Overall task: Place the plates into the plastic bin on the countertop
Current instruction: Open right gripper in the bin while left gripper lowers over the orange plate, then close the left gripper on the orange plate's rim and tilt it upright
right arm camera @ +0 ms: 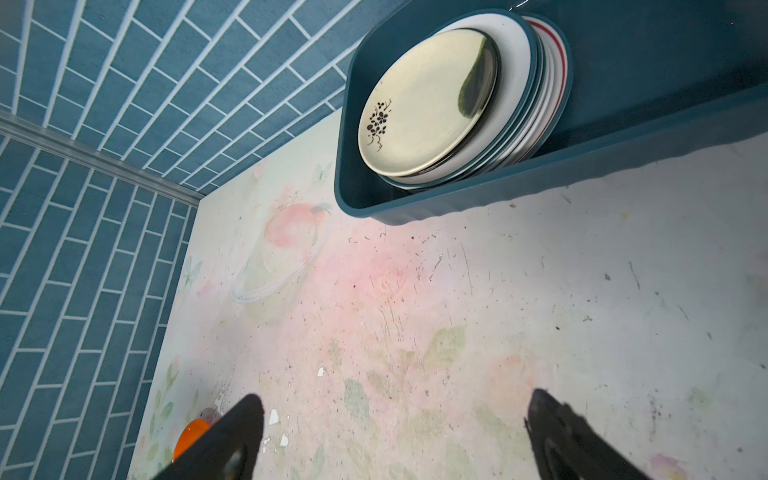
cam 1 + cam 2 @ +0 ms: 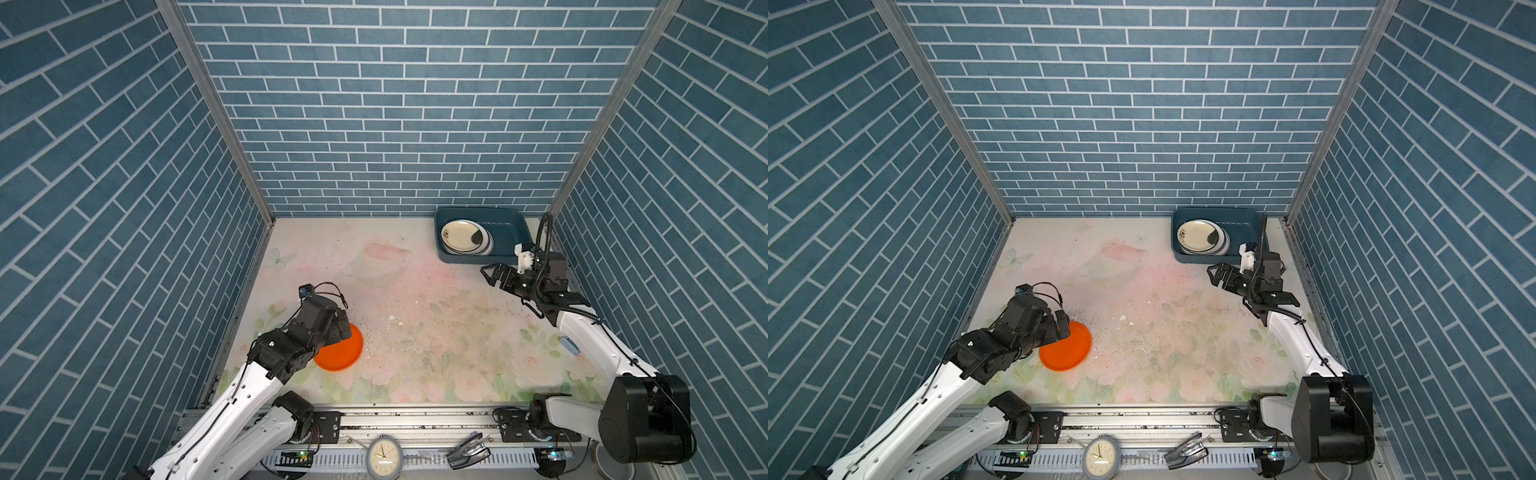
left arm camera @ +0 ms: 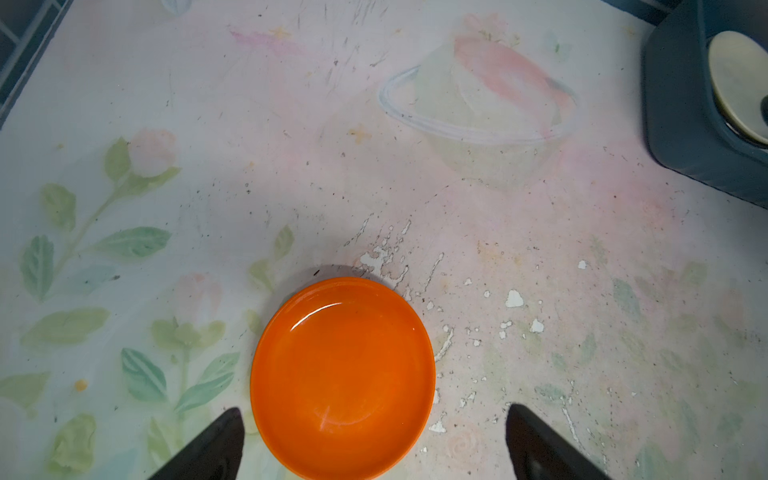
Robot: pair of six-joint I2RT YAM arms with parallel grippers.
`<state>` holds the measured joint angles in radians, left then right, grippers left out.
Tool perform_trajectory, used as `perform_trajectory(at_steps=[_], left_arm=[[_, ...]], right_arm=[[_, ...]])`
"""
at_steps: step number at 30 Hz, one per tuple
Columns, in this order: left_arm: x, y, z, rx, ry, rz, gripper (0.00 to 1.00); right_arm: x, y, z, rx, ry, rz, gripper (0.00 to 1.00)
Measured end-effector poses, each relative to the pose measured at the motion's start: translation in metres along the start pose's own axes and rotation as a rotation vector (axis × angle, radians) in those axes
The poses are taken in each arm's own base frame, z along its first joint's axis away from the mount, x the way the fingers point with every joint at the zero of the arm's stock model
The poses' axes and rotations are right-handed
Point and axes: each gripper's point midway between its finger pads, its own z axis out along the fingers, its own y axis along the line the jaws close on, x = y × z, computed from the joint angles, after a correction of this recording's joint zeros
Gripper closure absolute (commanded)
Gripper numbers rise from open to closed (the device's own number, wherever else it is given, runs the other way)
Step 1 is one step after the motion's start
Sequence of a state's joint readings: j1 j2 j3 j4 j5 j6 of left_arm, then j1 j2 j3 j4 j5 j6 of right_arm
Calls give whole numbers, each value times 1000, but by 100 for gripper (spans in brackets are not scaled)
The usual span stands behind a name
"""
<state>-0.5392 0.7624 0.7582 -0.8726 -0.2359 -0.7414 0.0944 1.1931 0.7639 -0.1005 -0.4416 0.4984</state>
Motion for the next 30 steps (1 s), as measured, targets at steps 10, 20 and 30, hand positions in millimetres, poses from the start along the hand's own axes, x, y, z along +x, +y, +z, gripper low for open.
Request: perform_trajectory(at_steps=[10, 20, 30], left_arm=[[42, 34, 14, -115, 161, -142, 0], [90, 50, 40, -89, 293, -319, 0], [99, 41, 70, -12, 338, -452, 22]], right_arm=[[-5, 21, -16, -83, -51, -11, 1], [0, 9, -7, -56, -49, 55, 1], [11, 0, -4, -40, -30, 77, 1]])
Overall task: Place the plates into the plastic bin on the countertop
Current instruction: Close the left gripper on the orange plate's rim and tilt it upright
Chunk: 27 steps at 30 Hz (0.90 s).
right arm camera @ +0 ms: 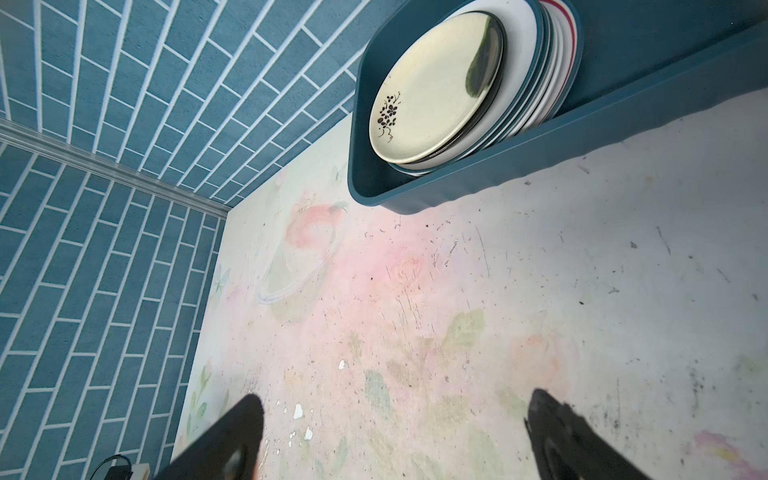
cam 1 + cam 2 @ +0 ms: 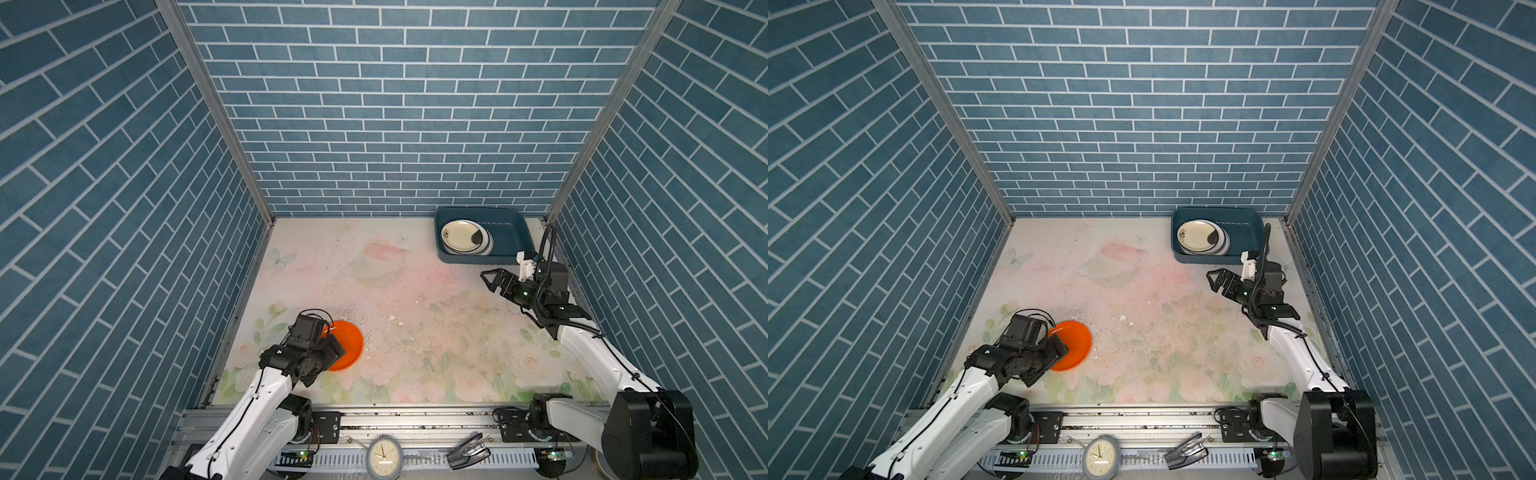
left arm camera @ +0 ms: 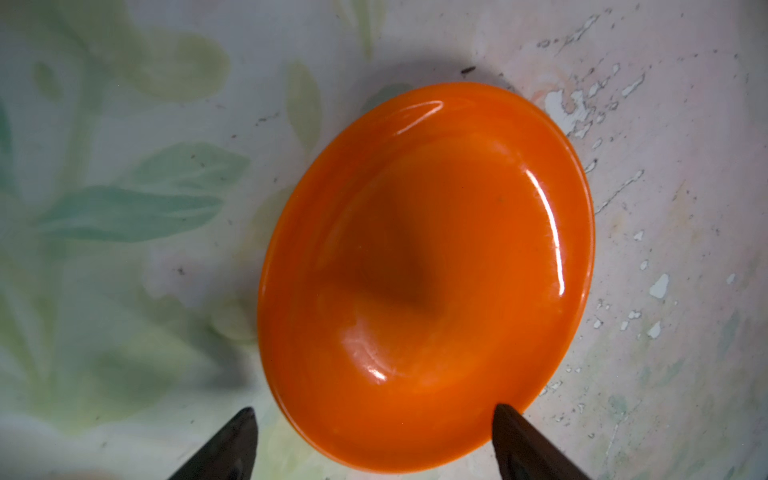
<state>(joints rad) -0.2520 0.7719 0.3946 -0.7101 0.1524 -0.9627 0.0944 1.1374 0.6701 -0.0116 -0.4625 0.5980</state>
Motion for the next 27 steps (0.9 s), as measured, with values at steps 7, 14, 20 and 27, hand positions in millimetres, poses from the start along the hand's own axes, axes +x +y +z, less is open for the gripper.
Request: perform_trajectory(at_steps=[7, 14, 20, 27], left_arm=[[-4, -2, 11, 41, -6, -33, 45], [-12, -3, 20, 37, -14, -55, 55], [-26, -18, 28, 38, -8, -39, 66], [-45, -38, 42, 26, 14, -10, 83]], right_arm=[[-6, -5, -2, 36, -31, -4, 1], [-8, -8, -3, 42, -39, 1, 2], [-12, -7, -7, 42, -58, -1, 3], [-12, -10, -8, 60, -52, 8, 4]])
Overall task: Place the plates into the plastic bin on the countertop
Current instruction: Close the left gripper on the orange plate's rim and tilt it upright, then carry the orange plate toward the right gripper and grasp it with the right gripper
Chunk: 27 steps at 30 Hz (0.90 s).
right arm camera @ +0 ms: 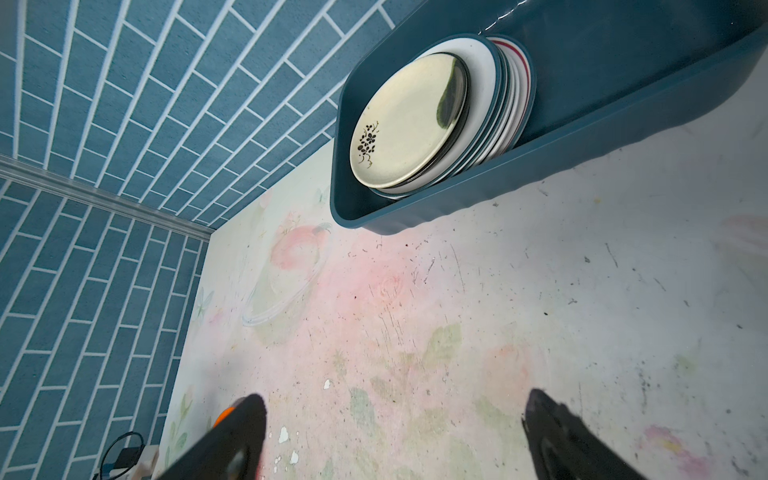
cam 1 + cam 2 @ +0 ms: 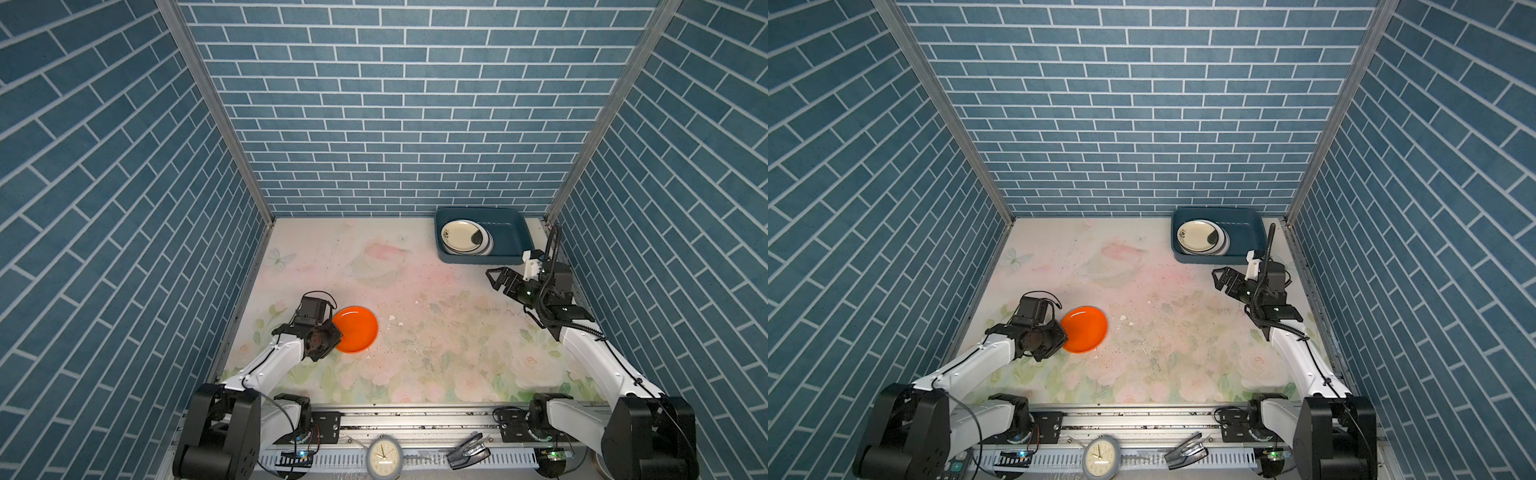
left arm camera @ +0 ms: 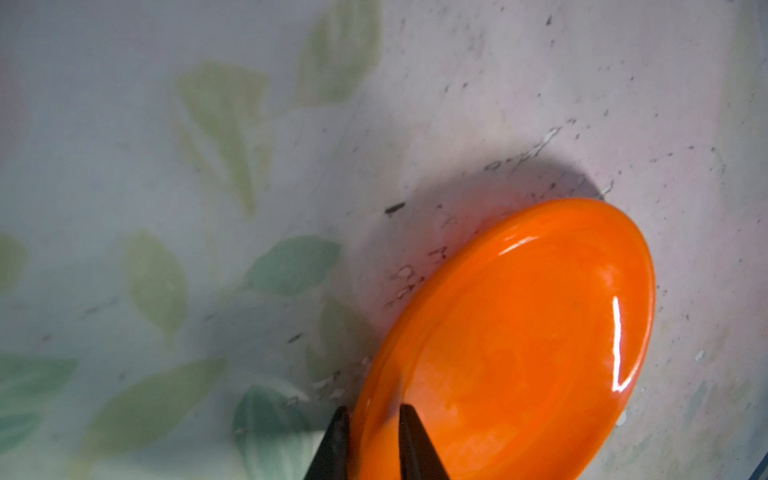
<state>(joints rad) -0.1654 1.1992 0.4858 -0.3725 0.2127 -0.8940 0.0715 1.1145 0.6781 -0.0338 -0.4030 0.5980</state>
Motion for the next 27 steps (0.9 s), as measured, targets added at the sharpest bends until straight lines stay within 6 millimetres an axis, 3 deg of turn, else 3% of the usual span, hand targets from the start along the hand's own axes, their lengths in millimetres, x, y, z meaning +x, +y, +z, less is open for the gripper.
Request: perform_trajectory(at_steps=[4, 9, 12, 23, 27], left_arm=[[-12, -19, 4, 20, 14, 27, 91], [-36, -55, -9, 102, -45, 87, 94], [-45, -64, -14, 106, -71, 126, 100], [-48, -80, -28, 201, -112, 167, 100], [-47, -88, -30, 243, -109, 155, 100]], right_arm=[[-2, -2, -2, 27, 7, 10, 5], [-3, -5, -7, 54, 12, 20, 6], [0, -7, -11, 71, 19, 26, 6], [-9, 7, -38, 59, -49, 34, 8], [-7, 10, -38, 45, -30, 41, 11]])
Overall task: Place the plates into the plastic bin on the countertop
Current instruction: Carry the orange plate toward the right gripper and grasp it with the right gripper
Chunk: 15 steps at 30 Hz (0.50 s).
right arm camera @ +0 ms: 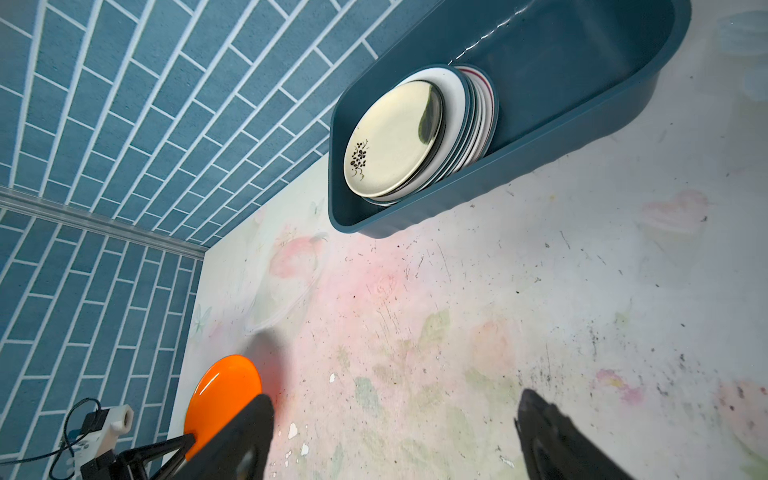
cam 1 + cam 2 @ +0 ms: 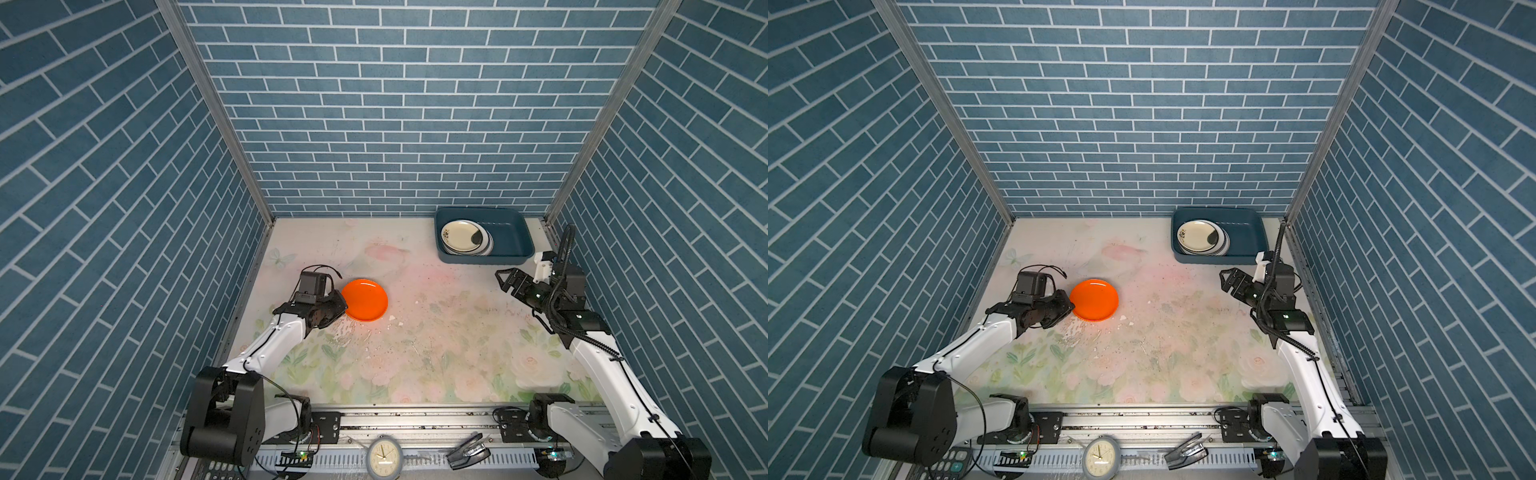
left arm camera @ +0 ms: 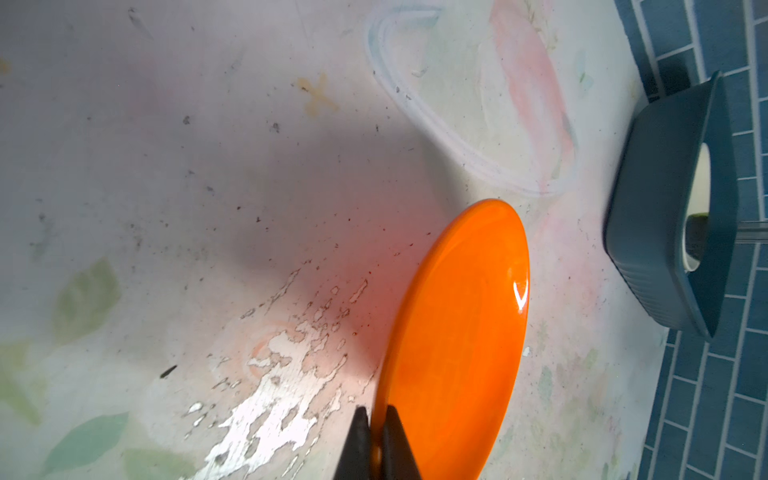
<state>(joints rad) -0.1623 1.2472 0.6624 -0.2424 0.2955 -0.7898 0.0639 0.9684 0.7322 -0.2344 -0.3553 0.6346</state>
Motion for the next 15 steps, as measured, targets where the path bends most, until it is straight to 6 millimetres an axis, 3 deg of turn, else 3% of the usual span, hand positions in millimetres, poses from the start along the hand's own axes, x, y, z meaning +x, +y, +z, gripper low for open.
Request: perform_trajectory(at_steps=[4, 15], left_arm=[[2, -11, 0, 37, 14, 1, 100], [4, -76, -10, 168, 17, 52, 100]], right_arm=[[4, 8, 1, -43, 28, 41, 13], [10, 21, 4, -117, 92, 150, 15]])
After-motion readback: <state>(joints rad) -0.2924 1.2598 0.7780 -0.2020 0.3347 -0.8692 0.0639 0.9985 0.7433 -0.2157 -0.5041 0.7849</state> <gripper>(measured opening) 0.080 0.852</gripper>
